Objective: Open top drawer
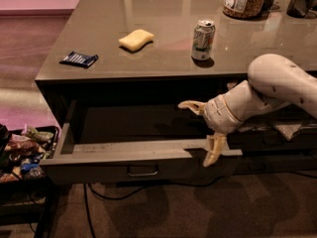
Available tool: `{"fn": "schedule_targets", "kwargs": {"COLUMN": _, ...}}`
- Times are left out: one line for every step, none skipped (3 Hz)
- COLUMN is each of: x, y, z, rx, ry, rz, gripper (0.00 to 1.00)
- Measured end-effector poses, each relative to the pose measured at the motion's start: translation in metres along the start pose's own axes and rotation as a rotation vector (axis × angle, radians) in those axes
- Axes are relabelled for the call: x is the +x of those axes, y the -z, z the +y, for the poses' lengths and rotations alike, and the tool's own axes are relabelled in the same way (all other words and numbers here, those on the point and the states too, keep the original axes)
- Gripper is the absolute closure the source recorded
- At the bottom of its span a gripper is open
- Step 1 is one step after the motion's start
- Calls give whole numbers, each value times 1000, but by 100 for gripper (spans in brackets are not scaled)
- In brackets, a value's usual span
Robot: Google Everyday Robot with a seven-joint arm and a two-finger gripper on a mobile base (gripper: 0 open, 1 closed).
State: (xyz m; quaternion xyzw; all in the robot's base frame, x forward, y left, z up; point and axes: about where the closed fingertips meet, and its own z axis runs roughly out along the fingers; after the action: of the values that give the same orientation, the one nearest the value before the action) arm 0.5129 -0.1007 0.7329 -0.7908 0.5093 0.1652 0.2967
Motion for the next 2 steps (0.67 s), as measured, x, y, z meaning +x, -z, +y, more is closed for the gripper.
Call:
{"fn": "schedule_targets", "kwargs": {"x": -3, "y": 17, "z": 9, "rx": 181, "ry": 52, "rz": -7, "gripper": 0}}
{"fn": "schedule_targets", "kwargs": {"x": 13, "y": 35, "z": 12, "rx": 254, "ry": 94, "rz": 34, "gripper": 0}}
